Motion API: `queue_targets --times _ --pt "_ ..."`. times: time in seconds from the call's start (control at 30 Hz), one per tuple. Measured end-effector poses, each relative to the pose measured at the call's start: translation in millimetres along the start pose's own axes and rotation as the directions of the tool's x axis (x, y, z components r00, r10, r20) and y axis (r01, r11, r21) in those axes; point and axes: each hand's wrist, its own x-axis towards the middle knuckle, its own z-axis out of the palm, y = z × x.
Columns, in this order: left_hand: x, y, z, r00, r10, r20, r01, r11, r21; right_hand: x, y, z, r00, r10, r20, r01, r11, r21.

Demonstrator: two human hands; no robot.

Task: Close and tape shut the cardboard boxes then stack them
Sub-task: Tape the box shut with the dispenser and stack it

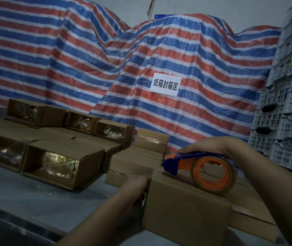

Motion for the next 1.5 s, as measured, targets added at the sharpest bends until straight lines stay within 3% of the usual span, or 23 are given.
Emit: queue_targets --times 0.6,0.77,0.87,1.07,1.3,1.5 --pt "-10 2 -7 0.988 -0.056 0.145 0.051 0.998 0.042 -6 -7 3 1.0 0.01 -0.012 -0.01 1.0 0.003" --pt "-3 3 -14 0.999 0.04 0.002 -0.04 0.978 0.203 -8 -8 4 0.999 0.028 -0.025 -0.029 1.0 -0.008" --pt "2 20 -17 0.987 0.105 -0.123 -0.081 0.979 0.188 -6 -6 4 0.999 0.009 -0.037 -0.011 0.998 -0.059" --pt "-1 41 -9 0.992 0.071 0.108 -0.104 0.934 0.342 -1 -3 1 1.0 -0.008 0.003 0.009 0.998 -0.056" --pt "-5 46 -4 0.995 -0.002 0.104 -0.041 0.913 0.405 6 -5 -3 0.999 0.036 0.037 -0.033 0.998 -0.061" --pt "-9 51 -7 0.992 -0.03 0.127 -0.03 0.895 0.446 -8 1 -20 0.992 0.111 0.053 -0.101 0.981 -0.166"
